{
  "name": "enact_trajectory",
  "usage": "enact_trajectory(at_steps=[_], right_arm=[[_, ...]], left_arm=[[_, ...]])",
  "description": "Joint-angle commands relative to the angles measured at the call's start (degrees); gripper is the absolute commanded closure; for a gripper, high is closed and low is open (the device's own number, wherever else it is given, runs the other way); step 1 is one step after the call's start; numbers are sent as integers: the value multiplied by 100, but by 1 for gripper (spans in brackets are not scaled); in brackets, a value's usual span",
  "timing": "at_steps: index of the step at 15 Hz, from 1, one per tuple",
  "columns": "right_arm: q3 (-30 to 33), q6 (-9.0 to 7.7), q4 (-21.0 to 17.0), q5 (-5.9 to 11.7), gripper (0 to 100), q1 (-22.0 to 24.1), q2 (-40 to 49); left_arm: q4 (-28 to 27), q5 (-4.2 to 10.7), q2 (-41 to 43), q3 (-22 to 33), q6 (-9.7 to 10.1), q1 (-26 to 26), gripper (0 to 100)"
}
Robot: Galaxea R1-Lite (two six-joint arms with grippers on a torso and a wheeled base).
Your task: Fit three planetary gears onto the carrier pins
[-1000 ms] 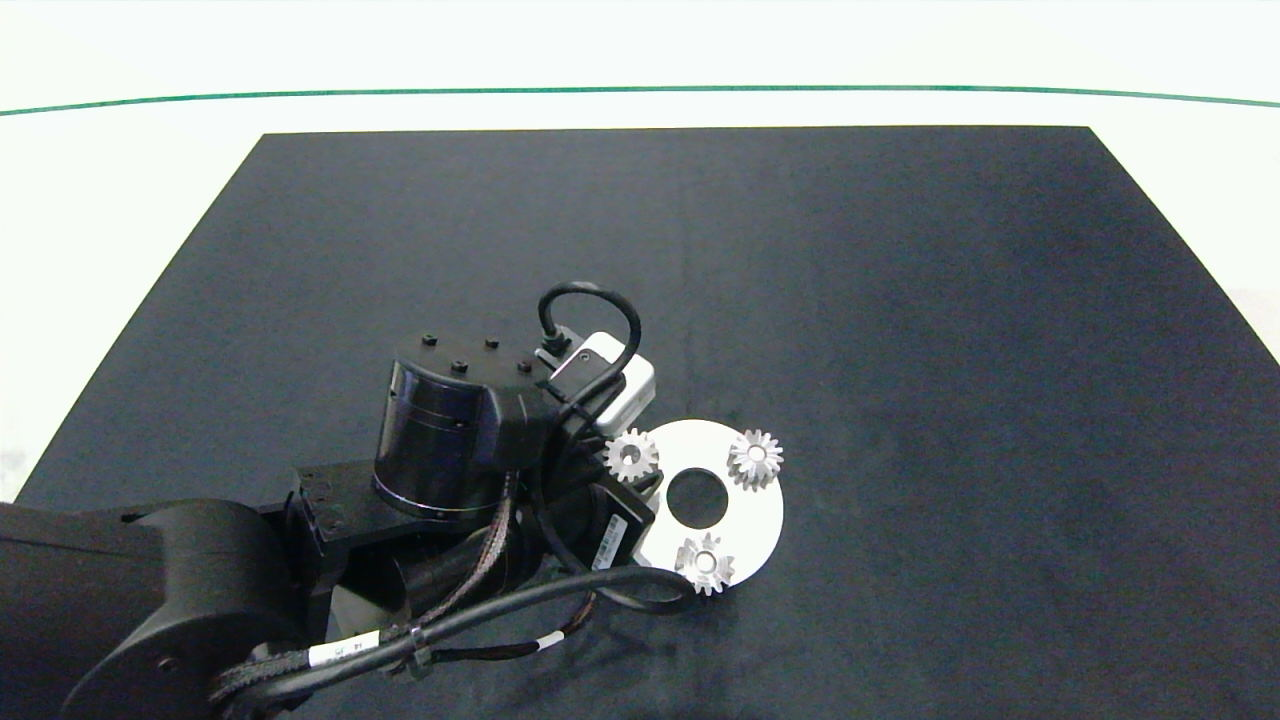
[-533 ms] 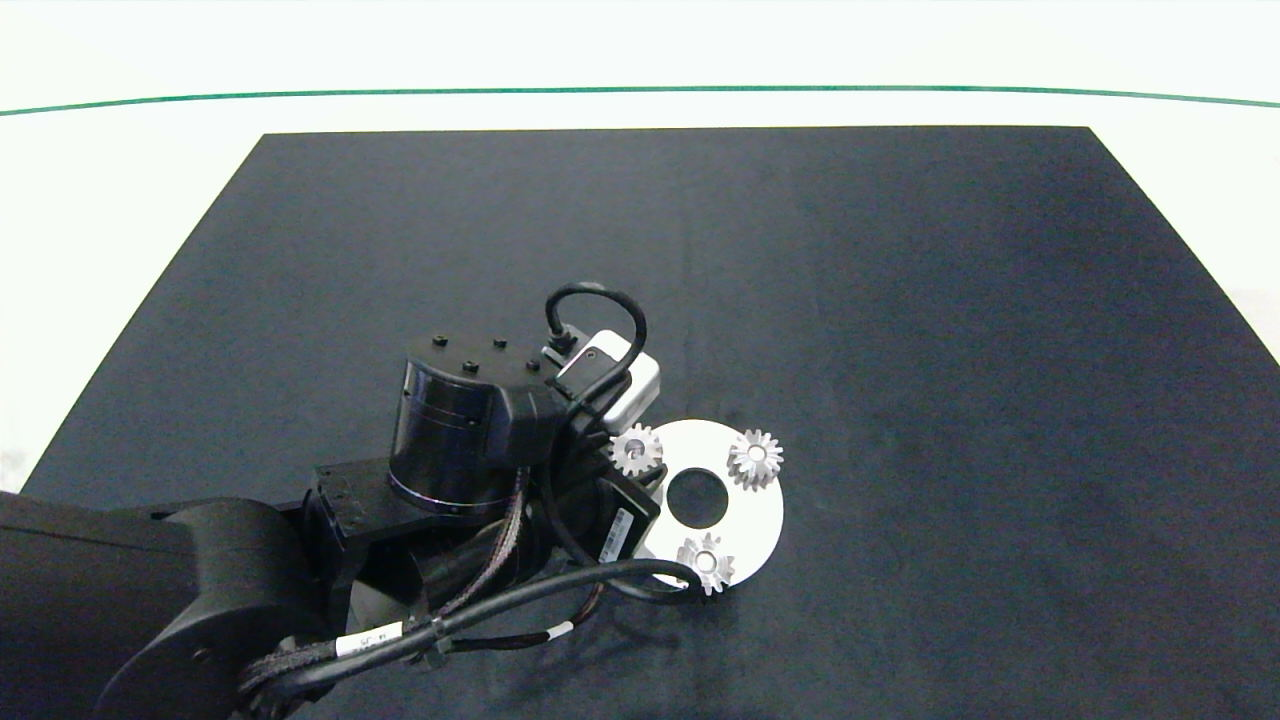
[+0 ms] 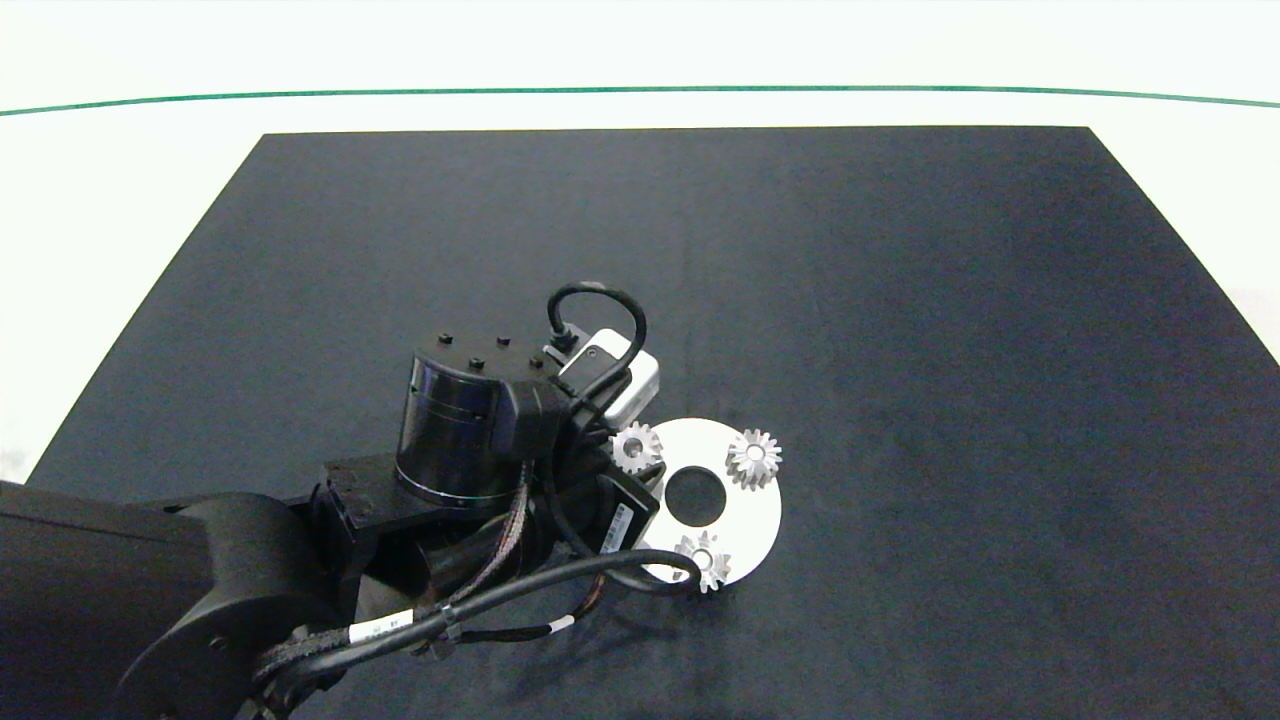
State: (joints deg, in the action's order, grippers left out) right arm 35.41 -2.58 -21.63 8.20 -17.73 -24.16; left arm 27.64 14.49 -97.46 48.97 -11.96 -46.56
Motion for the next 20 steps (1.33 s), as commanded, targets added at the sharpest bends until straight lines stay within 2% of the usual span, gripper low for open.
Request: enact_trajectory(at_steps=[1,3,4,14,16,18,20], right_arm=[[1,-5,-17,6,0,-3,8],[1,-5,-17,6,0,-3,8],[1,-5,-17,6,0,-3,8],[1,-5,-17,-3,0,-3,8],[9,-5,-8,6,0,6,-18],[53,-14,-8,6,0,6,-45],[150,-14,-17,15,0,6,-106]], left_arm=[[14,10,-9,7,-8,-3,100],[14,10,-1,-1,-8,-3,100],[14,10,-1,-1,-8,-3,0],[5,10,52,16,1,24,0],[-48,1,289,42,-52,314,0],[-593,-8,782,174,-87,534,0],[-1718,-131,1599,350,-70,657,0]])
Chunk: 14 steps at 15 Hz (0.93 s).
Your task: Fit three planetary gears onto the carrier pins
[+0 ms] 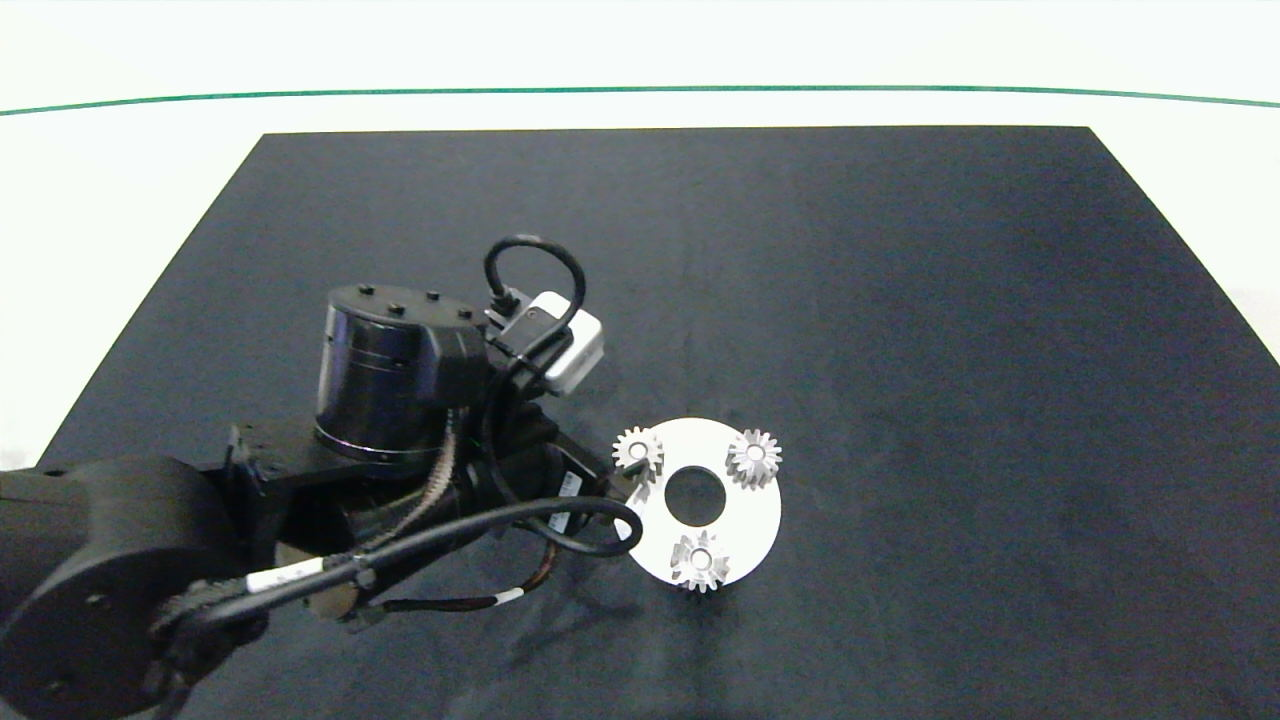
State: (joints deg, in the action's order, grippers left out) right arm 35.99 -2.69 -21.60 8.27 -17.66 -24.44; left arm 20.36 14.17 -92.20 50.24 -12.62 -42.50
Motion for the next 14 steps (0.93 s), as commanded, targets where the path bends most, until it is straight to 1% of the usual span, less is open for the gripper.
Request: enact_trajectory(at_steps=[1,2,3,4,5,8,9,12,14], right_arm=[[172,-3,-37,8,0,0,-122],[251,-12,-72,8,0,0,-184],[277,-47,-116,8,0,9,-236],[295,-152,-169,8,0,17,-236],[330,-223,-248,8,0,44,-236],[479,-240,-415,17,0,35,-193],[515,-258,-415,17,0,44,-175],[515,-249,-415,8,0,61,-157],[497,-249,-406,8,0,237,-105]], left_arm=[[-1429,-230,1521,232,22,356,0],[-1842,-256,1942,241,31,444,0],[-2141,-256,2285,241,40,576,0],[-2484,-256,2663,232,66,813,0],[-2836,-256,3015,241,75,998,0],[-3679,-248,3999,311,84,1551,0],[-3890,-248,4192,338,93,1710,0],[-4233,-248,4772,338,93,2026,0],[-4488,-248,5054,302,102,2228,0]])
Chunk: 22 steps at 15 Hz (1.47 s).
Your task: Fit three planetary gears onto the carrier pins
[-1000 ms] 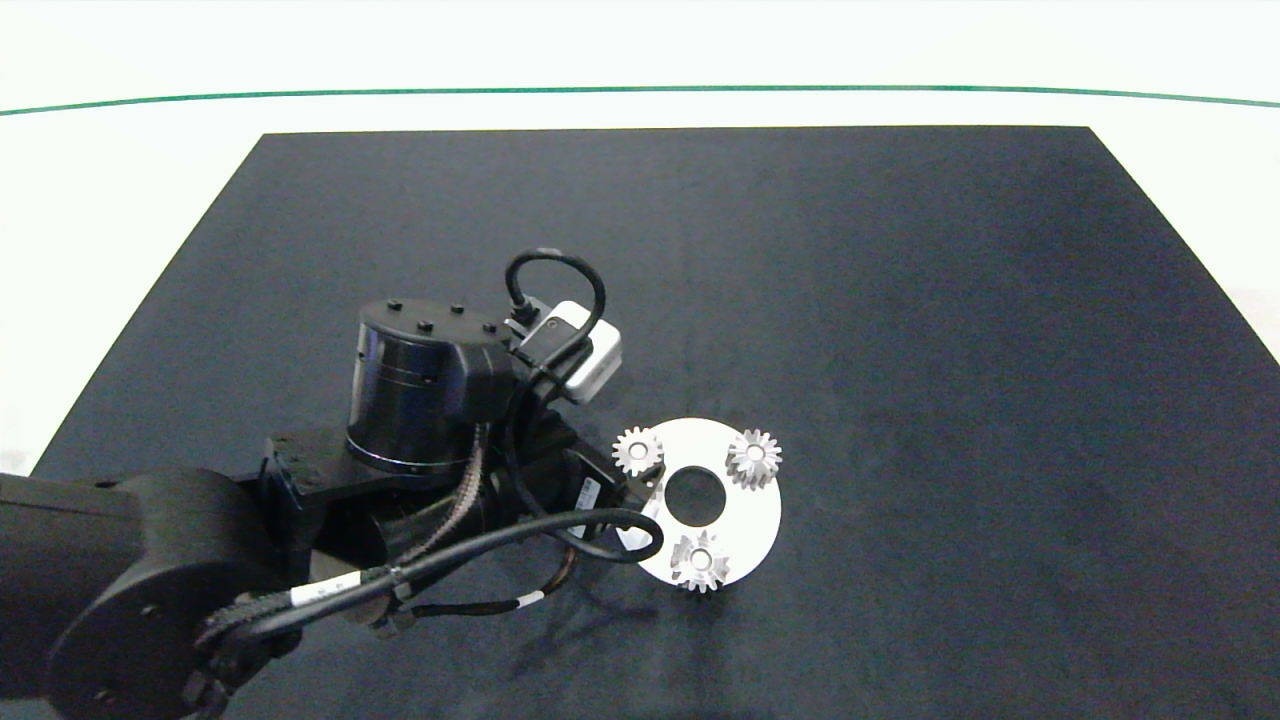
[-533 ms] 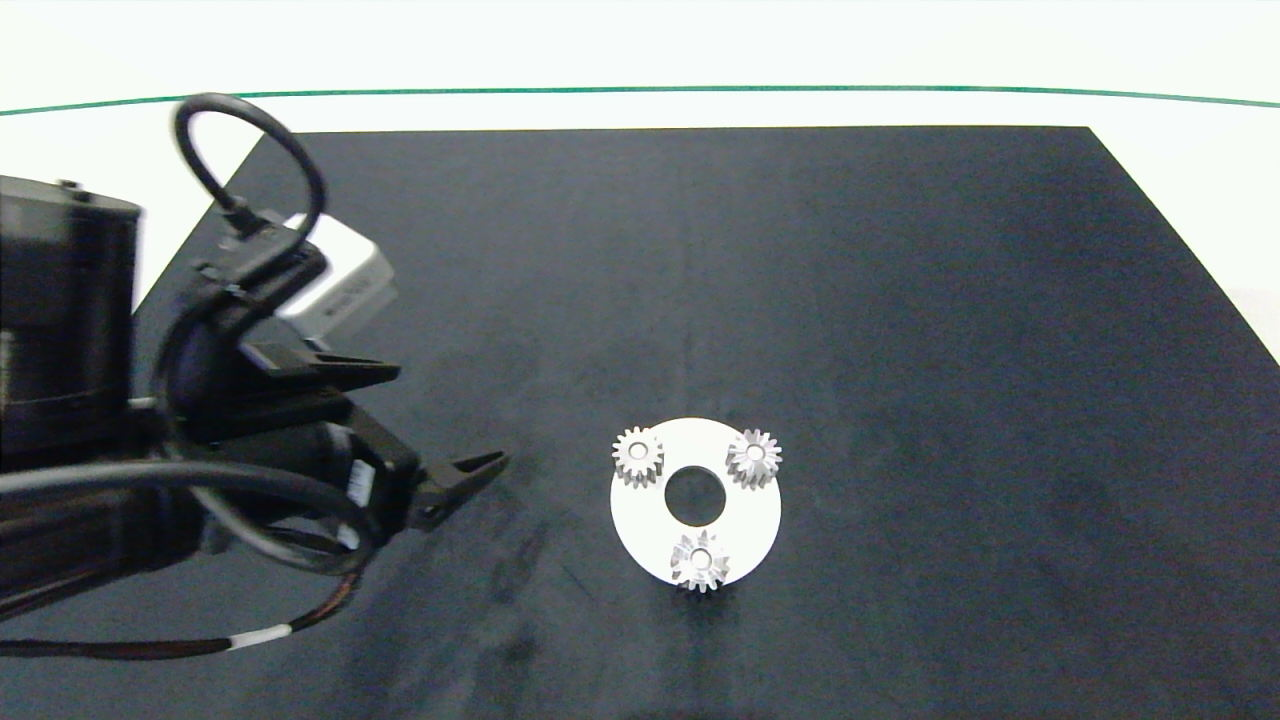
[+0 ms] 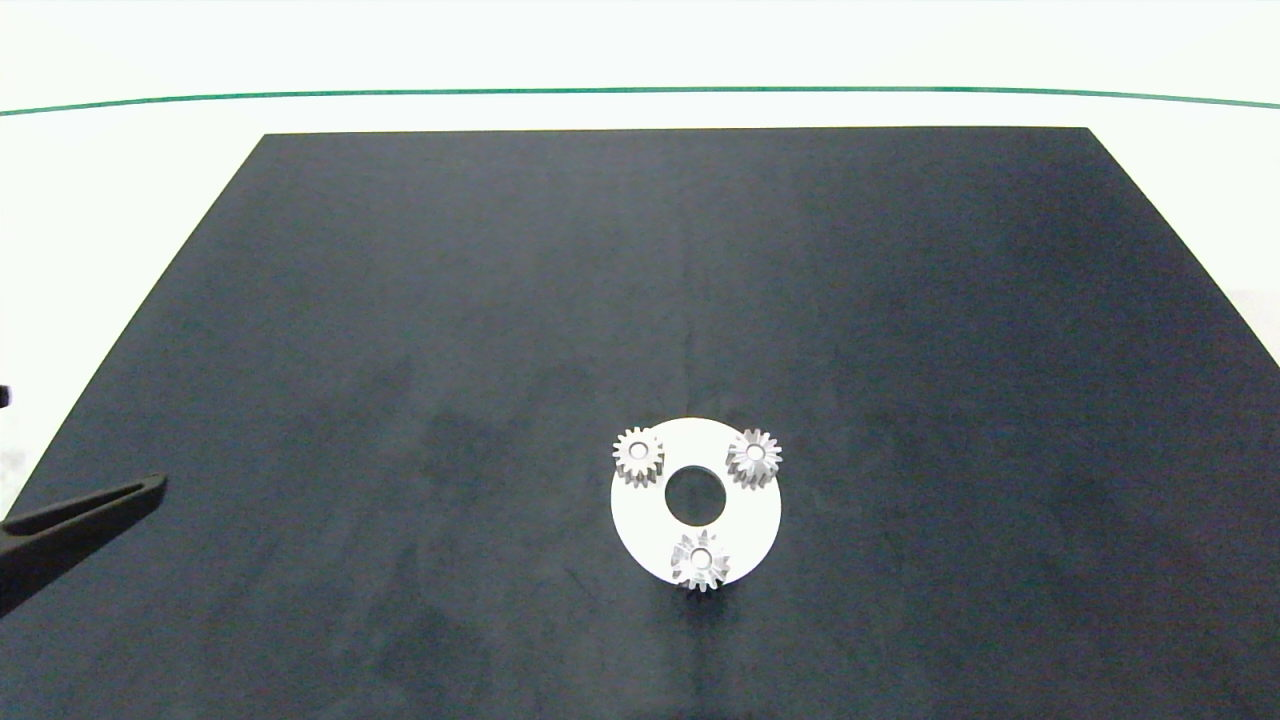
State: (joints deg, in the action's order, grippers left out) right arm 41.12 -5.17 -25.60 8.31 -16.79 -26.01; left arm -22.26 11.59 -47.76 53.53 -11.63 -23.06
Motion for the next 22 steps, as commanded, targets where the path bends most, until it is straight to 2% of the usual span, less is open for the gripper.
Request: enact_trajectory(at_steps=[1,4,8,17,22], right_arm=[[-60,-10,-6,-5,0,211,79],[-245,-2,-59,4,0,228,308],[-227,-2,-50,4,0,536,255],[-289,7,-279,4,0,1002,475],[-324,-10,-648,4,0,1257,1028]], left_arm=[[-323,10,733,-71,3,443,0],[-648,10,1102,-62,-6,733,0],[-1017,10,1498,-36,3,988,0],[-1149,-8,1806,-159,64,1577,0],[-1167,-26,2245,-475,64,1823,0]])
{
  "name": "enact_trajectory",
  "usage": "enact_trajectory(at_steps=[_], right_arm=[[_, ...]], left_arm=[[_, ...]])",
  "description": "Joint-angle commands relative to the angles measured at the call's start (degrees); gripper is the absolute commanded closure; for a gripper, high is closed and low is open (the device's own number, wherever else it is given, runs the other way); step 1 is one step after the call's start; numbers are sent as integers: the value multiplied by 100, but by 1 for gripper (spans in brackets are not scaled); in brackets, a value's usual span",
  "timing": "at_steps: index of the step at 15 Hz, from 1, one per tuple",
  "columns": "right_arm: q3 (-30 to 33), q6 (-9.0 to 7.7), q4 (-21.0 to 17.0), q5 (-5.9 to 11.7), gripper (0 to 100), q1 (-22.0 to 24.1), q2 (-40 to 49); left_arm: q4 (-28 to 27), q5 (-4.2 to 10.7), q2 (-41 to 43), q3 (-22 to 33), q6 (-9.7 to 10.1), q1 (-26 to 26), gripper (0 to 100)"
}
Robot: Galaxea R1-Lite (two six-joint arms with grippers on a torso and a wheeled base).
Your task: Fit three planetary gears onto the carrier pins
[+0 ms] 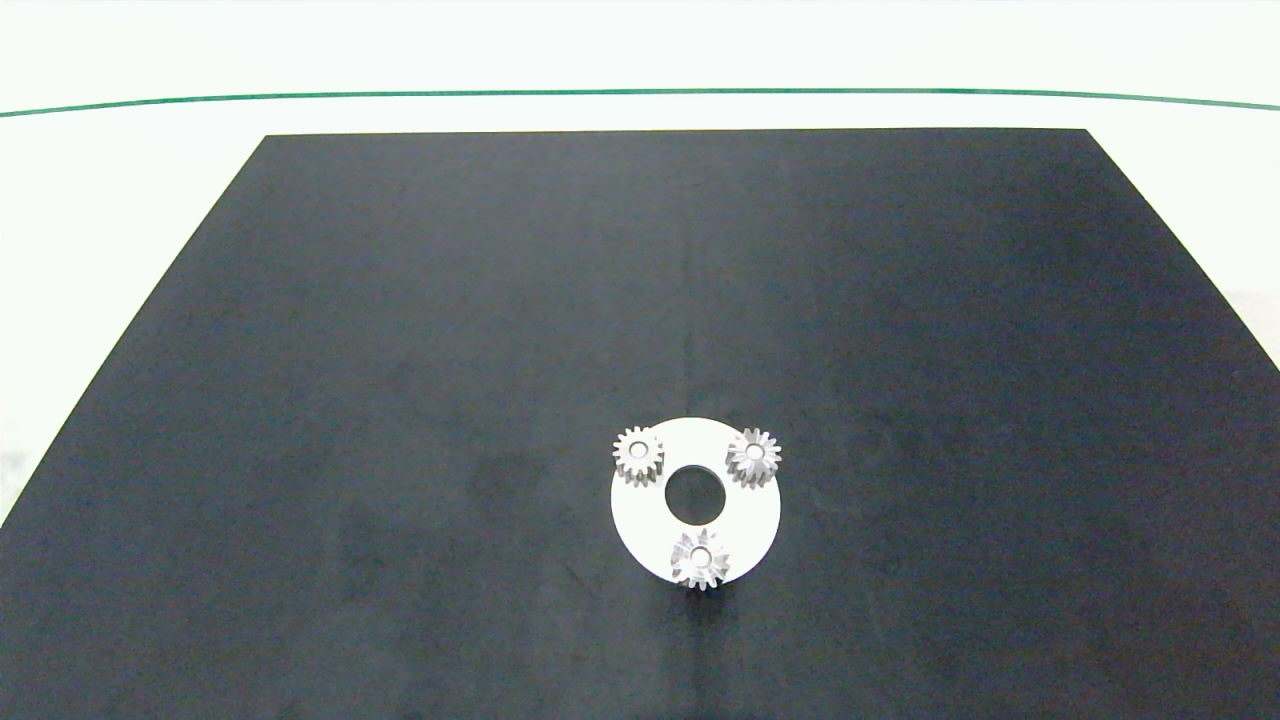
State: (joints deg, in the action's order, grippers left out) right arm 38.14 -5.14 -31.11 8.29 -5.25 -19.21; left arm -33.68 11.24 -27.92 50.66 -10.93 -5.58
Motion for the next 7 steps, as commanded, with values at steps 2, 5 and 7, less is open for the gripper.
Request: enact_trajectory(at_steps=[2,5,7], right_arm=[[-26,-13,-141,-3,0,95,577],[-26,-22,-290,6,0,77,875],[-18,-30,-290,-3,0,77,998]], left_arm=[[-24,10,515,-399,4,224,0],[-24,10,920,-610,30,435,0],[-95,19,1122,-619,39,470,0]])
